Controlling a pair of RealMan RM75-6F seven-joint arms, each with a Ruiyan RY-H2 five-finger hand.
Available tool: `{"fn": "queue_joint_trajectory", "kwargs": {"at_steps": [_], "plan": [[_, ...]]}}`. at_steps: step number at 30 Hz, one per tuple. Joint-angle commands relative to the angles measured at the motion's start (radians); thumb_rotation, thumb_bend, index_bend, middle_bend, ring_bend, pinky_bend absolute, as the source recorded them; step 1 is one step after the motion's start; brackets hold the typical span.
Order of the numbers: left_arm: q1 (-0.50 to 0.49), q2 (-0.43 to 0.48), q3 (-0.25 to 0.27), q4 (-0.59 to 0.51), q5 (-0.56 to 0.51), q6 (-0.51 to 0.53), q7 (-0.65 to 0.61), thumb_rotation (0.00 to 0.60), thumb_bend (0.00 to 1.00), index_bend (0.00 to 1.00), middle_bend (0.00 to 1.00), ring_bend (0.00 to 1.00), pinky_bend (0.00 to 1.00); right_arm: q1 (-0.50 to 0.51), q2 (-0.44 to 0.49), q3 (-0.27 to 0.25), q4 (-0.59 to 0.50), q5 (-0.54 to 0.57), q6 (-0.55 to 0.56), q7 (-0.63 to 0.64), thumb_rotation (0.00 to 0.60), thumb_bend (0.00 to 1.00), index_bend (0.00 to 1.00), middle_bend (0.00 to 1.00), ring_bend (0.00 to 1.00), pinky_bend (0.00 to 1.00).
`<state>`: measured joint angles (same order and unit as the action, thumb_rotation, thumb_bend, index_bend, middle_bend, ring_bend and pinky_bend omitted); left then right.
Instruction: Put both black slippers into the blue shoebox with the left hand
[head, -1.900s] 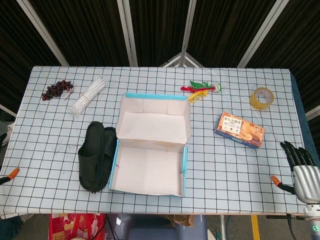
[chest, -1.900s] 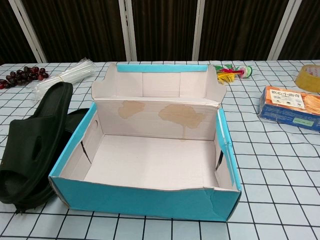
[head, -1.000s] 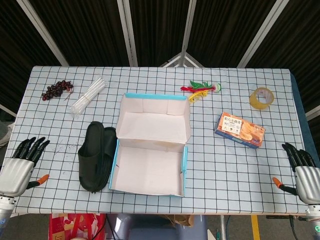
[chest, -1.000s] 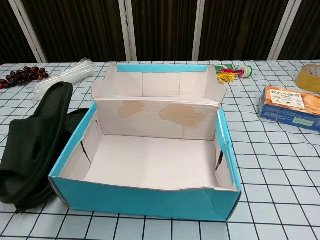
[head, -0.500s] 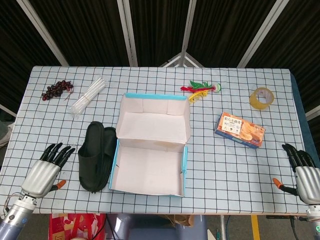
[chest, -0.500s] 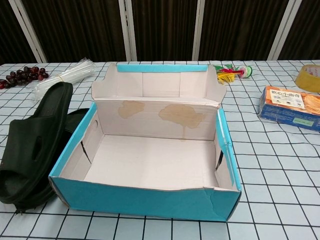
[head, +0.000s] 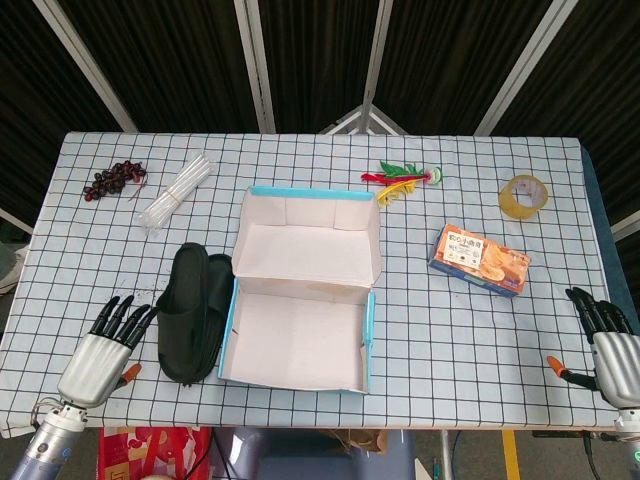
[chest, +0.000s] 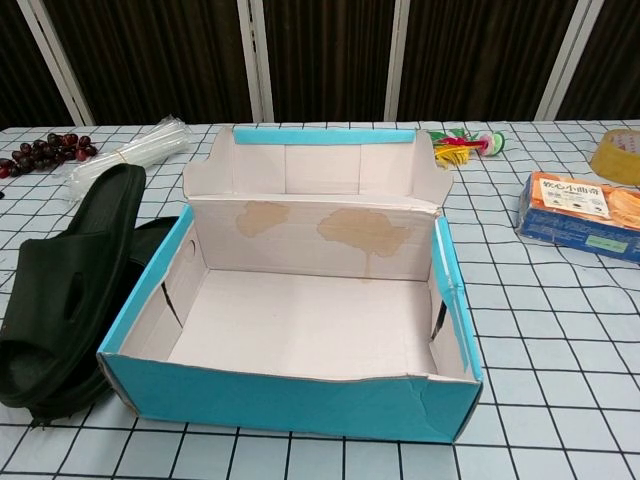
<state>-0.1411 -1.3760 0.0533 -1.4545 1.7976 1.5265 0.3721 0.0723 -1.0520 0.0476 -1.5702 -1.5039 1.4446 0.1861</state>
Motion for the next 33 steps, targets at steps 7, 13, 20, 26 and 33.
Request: {"fn": "queue_joint_trajectory", "kwargs": {"at_steps": [7, 13, 20, 26, 33], "plan": [[0.026, -0.108, 0.001, 0.139, 0.047, 0.085, -0.037, 0.462, 0.1, 0.0, 0.1, 0.0, 0.07, 0.0, 0.004, -0.001, 0.0, -0.001, -0.001, 0.012, 0.6, 0.22, 0.07, 0.1, 0.15, 0.11], [0.025, -0.153, 0.001, 0.192, 0.023, 0.064, -0.051, 0.401, 0.08, 0.0, 0.06, 0.0, 0.07, 0.004, 0.006, -0.003, 0.0, 0.004, -0.017, 0.016, 0.6, 0.22, 0.07, 0.1, 0.15, 0.11], [0.023, -0.206, -0.016, 0.256, 0.018, 0.1, -0.093, 0.379, 0.07, 0.0, 0.06, 0.0, 0.07, 0.007, 0.01, -0.006, -0.002, 0.003, -0.027, 0.023, 0.6, 0.22, 0.07, 0.1, 0.15, 0.11], [0.018, -0.239, -0.02, 0.316, 0.024, 0.12, -0.099, 0.366, 0.07, 0.0, 0.06, 0.0, 0.07, 0.01, 0.013, -0.008, -0.003, 0.007, -0.038, 0.028, 0.6, 0.22, 0.07, 0.1, 0.15, 0.11], [0.015, -0.247, -0.014, 0.344, 0.0, 0.089, -0.087, 0.318, 0.07, 0.0, 0.06, 0.0, 0.07, 0.015, 0.014, -0.009, -0.002, 0.01, -0.05, 0.031, 0.6, 0.22, 0.07, 0.1, 0.15, 0.11]]}}
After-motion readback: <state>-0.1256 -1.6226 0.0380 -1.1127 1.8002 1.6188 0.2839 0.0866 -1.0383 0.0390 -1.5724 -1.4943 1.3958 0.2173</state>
